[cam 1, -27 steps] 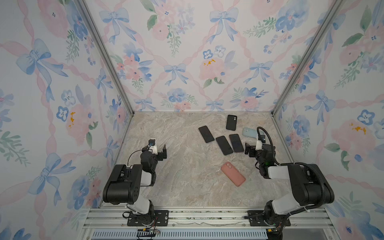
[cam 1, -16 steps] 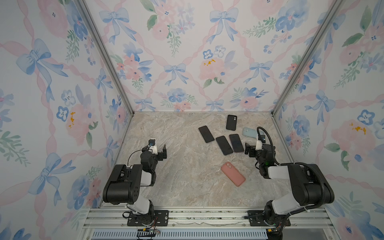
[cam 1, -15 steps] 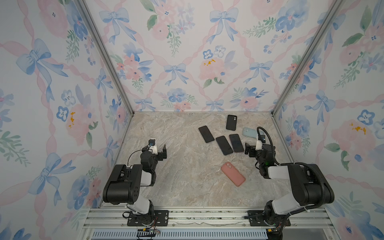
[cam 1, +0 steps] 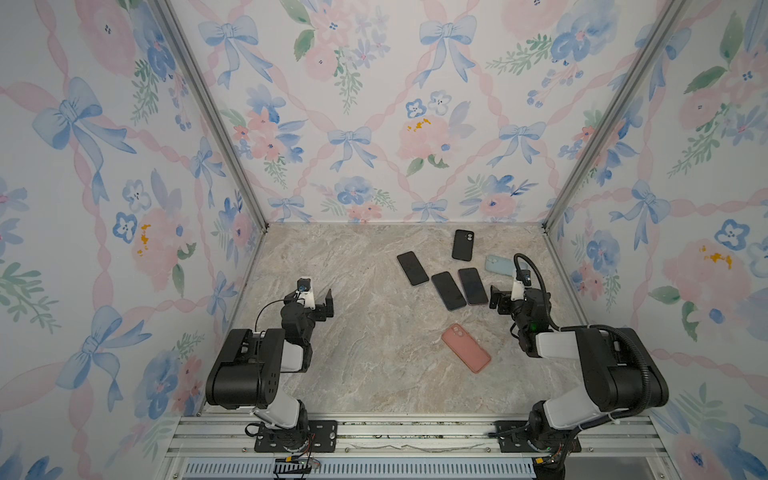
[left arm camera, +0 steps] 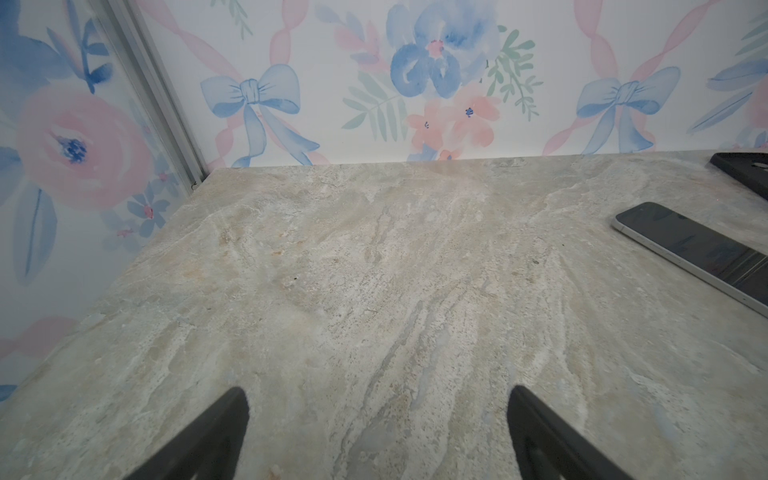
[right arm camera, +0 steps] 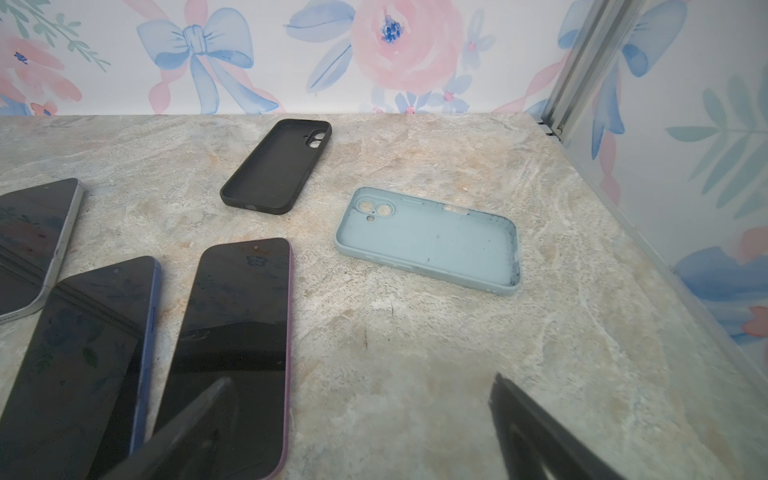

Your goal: Put the phone into the phone case

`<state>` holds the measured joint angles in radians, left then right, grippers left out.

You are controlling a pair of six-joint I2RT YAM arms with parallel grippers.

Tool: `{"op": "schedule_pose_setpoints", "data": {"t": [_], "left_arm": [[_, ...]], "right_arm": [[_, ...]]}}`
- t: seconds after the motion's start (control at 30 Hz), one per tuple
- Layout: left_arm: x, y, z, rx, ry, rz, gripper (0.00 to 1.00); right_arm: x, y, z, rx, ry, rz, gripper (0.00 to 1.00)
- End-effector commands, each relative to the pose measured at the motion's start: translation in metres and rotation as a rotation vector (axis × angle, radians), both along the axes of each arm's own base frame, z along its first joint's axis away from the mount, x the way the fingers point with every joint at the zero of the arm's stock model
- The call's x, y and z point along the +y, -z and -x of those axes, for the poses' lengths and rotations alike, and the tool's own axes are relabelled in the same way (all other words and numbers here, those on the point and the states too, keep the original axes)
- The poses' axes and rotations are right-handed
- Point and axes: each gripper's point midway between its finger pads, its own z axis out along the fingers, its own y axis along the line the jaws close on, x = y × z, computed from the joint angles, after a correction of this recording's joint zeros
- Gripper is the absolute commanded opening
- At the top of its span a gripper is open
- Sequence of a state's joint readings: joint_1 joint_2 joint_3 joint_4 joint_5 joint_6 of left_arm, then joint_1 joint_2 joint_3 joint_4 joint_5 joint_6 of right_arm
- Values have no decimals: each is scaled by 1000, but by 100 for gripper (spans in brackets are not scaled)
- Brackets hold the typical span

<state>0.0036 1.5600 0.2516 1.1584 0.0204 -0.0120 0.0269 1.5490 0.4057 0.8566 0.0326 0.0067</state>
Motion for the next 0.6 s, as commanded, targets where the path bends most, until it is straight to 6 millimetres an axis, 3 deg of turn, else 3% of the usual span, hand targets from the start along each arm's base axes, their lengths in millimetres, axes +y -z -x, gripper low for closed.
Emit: {"op": "schedule_pose_setpoints", "data": {"t": [0.0,0.17,0.27,0.37,0.5,0.57], "left_arm": [[-2,-4,0,-19,10,15,98],[-3,-5,0,-20,10,14,98],[12,-12,-2,-35,-110,-11,98],[20,-26,3,-55,-175,-14,98],[7,-58,0,-55,-239,-116,98],[-3,-68,-3,-24,-260,-79,98]], "right_arm": [[0,-6,-2,-21,-5,-2,97],[0,-6,-2,-22,-4,-1,97],[-1,-8,-1,-30,-2,-2,97],[-5,-25,4,-61,21,-1,97],[7,-64,8,-16,26,39,97],[21,-83,9,23,10,-18,97]]}}
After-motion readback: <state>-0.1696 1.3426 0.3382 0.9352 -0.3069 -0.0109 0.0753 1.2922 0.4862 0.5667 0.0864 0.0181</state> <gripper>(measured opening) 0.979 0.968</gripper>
